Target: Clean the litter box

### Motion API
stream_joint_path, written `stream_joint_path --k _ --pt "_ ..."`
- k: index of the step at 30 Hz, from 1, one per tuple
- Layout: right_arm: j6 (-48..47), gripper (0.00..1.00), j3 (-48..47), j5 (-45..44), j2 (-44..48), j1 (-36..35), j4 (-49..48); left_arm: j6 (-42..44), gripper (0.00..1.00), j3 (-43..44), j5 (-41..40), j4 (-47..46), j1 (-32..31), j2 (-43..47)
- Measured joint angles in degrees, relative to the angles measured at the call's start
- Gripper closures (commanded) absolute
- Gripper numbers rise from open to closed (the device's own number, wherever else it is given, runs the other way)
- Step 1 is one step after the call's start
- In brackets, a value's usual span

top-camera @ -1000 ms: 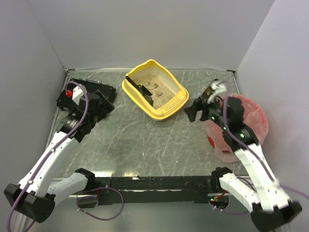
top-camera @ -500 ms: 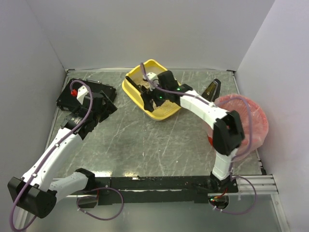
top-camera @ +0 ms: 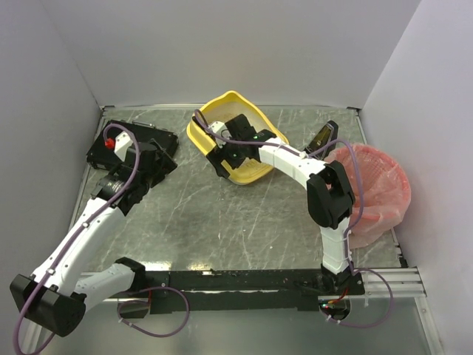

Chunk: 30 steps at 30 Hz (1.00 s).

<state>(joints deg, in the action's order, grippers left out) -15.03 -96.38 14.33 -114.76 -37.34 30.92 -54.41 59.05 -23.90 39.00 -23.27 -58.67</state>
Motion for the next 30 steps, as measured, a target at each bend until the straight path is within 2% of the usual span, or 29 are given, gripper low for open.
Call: stream_joint_path --k 8,18,30 --pt "0.02 0.0 -1.84 3.21 -2.32 0.63 1.6 -1.01 0.03 -0.02 -1.75 1.22 0.0 1.99" --pt "0.44 0.01 -2.34 1.7 -5.38 0.63 1.99 -1.81 0.03 -0.02 -3.04 2.45 0.0 2.27" --pt "2.62 0.02 -4.83 12.96 -5.38 0.9 5.44 -1.81 0.03 -0.02 -3.41 2.47 0.0 0.79"
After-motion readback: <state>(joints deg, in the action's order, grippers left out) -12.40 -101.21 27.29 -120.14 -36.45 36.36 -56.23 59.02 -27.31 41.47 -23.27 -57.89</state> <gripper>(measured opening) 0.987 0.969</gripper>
